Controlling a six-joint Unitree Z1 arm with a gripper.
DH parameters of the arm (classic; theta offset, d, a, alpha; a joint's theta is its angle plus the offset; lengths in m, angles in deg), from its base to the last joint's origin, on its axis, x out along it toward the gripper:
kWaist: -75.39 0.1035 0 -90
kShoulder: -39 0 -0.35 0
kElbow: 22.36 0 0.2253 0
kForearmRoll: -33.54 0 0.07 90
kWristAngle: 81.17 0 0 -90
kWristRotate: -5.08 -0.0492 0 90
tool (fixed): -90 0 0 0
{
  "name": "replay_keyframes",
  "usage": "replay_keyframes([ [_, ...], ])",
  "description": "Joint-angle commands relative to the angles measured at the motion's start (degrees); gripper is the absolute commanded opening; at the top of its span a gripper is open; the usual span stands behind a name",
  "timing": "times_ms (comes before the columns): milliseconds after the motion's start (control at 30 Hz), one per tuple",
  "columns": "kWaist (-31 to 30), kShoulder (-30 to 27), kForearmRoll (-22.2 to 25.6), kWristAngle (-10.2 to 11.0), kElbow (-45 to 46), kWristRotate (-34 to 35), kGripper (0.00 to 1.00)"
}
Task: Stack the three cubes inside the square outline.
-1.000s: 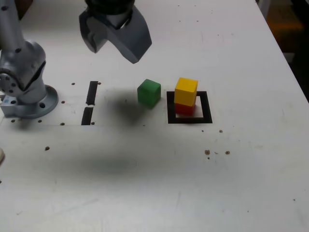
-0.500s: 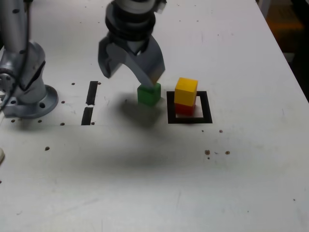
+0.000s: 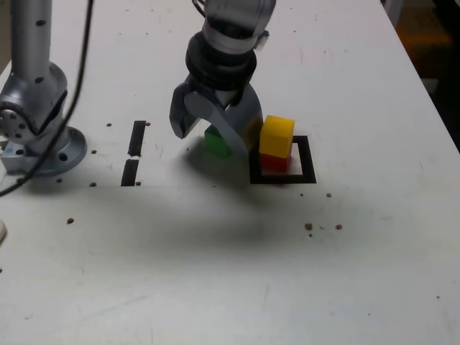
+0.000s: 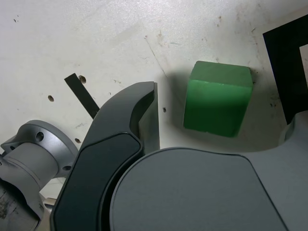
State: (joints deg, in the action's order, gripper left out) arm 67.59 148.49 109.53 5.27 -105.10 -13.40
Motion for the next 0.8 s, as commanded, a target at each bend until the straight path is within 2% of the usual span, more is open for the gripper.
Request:
replay_keyframes([
  [0, 0.2, 0.6, -0.1, 0.2, 0.0, 0.1, 0.92],
  [133, 0.2, 1.1, -0.2, 0.8, 0.0, 0.4, 0.8],
  [367, 0.4, 1.7, -2.3, 0.7, 0.2, 1.1, 0.5],
  [600, 1.0, 1.6, -3.8, -0.7, 0.6, 1.3, 0.37],
  [767, 1.6, 1.0, -4.7, -0.1, 0.7, 1.5, 0.21],
])
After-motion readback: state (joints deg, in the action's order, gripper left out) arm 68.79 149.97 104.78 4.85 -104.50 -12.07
